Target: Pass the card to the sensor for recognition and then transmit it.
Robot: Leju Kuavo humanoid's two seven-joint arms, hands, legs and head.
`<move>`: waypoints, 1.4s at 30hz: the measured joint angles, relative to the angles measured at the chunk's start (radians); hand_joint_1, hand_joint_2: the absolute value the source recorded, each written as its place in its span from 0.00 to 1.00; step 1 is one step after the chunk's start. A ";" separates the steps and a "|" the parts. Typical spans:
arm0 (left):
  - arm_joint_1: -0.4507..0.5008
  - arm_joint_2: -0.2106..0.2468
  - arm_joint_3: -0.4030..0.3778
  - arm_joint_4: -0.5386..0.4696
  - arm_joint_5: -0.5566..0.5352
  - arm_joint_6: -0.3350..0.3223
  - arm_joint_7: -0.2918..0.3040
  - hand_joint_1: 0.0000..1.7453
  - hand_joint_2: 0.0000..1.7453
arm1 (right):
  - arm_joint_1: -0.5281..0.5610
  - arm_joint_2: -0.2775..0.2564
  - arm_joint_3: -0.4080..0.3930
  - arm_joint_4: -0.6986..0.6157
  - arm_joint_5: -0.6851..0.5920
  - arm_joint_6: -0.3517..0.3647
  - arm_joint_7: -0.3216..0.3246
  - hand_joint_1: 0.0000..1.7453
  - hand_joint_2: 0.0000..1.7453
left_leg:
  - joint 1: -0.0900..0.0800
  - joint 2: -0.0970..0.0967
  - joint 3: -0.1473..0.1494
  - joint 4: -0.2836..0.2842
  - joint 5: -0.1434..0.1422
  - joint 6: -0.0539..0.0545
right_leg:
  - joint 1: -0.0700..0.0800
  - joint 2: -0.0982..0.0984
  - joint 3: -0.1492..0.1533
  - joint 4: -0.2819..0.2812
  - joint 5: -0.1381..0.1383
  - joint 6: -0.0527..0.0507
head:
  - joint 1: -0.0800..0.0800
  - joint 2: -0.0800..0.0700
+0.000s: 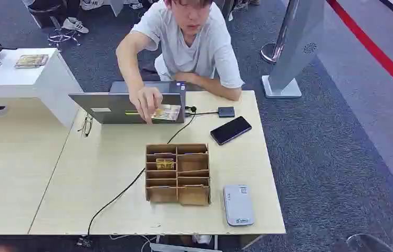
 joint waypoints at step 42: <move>-0.002 -0.008 0.016 0.000 -0.035 0.003 -0.025 0.00 0.00 | 0.180 0.086 0.678 -1.078 -0.550 0.035 -0.076 0.00 0.00 | -0.002 -0.001 -0.001 0.000 0.002 0.003 | -0.002 -0.001 -0.001 0.000 0.001 0.003 | 0.000 0.000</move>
